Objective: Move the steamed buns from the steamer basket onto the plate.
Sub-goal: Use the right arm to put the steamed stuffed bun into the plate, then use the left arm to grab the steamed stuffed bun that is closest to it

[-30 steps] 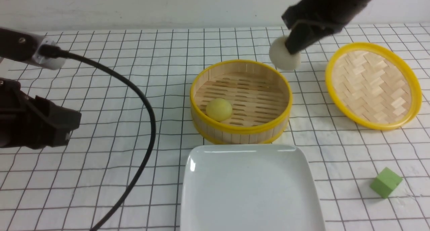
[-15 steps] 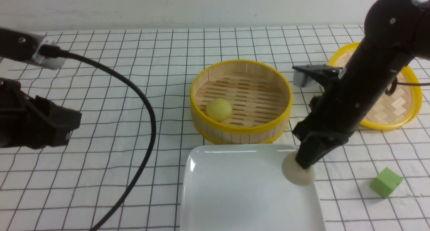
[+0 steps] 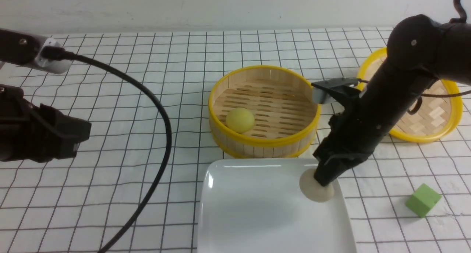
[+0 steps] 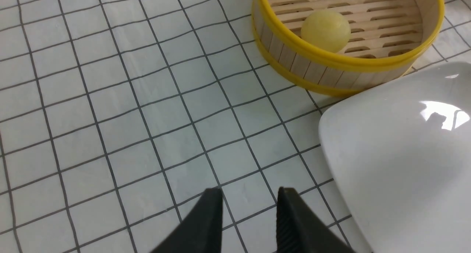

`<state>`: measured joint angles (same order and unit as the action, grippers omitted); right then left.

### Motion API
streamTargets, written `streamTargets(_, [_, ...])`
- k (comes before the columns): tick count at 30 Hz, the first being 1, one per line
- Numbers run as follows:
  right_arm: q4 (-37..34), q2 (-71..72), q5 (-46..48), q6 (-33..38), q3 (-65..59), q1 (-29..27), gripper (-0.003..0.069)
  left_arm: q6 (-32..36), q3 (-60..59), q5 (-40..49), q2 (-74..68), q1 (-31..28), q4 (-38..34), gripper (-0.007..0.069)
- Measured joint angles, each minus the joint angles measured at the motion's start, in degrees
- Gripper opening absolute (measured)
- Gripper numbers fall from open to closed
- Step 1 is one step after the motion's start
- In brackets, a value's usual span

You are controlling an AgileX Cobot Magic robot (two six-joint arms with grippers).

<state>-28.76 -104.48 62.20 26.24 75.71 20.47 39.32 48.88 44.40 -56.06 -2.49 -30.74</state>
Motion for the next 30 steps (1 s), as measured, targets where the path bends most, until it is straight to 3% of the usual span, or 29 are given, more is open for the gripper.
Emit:
streamTargets(11, [0.06, -2.97, -2.99, 2.43, 0.00, 0.00, 0.0025, 0.00, 0.00, 0.00, 0.00, 0.00, -0.13, 0.0241])
streamTargets(15, [0.10, -2.97, -3.05, 3.09, 0.00, 0.00, 0.0070, 0.00, 0.00, 0.00, 0.00, 0.00, -0.13, 0.0241])
streamTargets(17, [0.10, -2.97, -3.05, 3.77, 0.00, 0.00, 0.0185, 0.00, 0.00, 0.00, 0.00, 0.00, -0.13, 0.0241])
streamTargets(18, [0.10, -2.97, -3.05, 3.77, 0.00, 0.00, 0.0195, 0.00, 0.00, 0.00, 0.00, 0.00, -0.13, 0.0241])
streamTargets(21, [0.10, -2.97, -3.18, 3.83, 0.00, 0.00, 0.0399, 0.00, 0.00, 0.00, 0.00, 0.00, -0.13, 0.0241])
streamTargets(24, [0.38, -2.97, -3.28, 3.91, 0.46, 0.00, 0.0508, 0.00, 0.00, 0.02, 0.00, 0.00, -0.87, 0.0241])
streamTargets(27, [2.59, -1.47, -2.52, 3.91, 3.45, 0.00, 0.0569, 0.05, 0.00, 0.01, 0.00, 0.00, -4.63, 0.0241])
streamTargets(30, [3.83, 0.82, -1.14, 3.85, 5.92, 0.00, 0.0572, 1.02, 0.00, -0.29, 0.00, 0.00, -8.20, 0.0241])
